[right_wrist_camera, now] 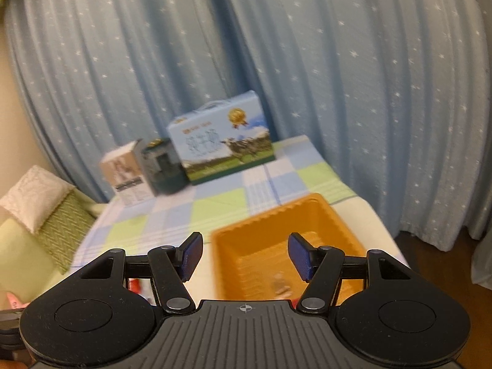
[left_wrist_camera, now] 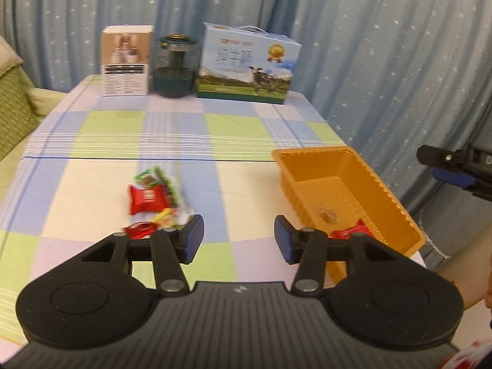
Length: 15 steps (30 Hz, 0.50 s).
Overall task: Organize snacks
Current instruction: 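Move the left gripper back to the snack pile and close on a red candy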
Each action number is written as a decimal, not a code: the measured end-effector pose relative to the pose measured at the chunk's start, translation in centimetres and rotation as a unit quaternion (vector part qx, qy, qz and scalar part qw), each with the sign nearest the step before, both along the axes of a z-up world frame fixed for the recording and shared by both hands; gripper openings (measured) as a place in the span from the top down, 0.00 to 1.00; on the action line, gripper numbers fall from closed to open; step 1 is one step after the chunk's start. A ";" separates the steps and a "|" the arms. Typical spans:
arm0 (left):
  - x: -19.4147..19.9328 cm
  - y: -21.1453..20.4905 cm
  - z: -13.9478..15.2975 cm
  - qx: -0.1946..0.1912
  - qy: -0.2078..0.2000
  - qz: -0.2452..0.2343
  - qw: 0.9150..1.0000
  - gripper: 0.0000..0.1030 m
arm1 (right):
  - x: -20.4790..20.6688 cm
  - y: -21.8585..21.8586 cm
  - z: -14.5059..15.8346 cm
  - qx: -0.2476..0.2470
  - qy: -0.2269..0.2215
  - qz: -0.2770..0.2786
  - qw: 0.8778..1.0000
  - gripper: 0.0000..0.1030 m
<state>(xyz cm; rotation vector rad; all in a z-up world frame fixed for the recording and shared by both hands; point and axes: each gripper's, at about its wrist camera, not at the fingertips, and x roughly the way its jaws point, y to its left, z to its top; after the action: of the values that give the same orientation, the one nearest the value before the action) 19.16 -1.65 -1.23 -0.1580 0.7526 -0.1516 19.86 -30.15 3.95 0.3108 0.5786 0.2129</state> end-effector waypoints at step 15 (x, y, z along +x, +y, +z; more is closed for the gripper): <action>-3.1 8.0 -2.6 0.029 0.027 0.077 0.996 0.54 | 0.0 9.2 -2.9 -0.008 0.011 0.082 0.997 0.40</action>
<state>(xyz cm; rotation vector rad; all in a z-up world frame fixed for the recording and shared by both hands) 16.10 6.36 -3.80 -0.1642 0.7944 0.0208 19.84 -20.92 1.09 0.2514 0.6278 0.3637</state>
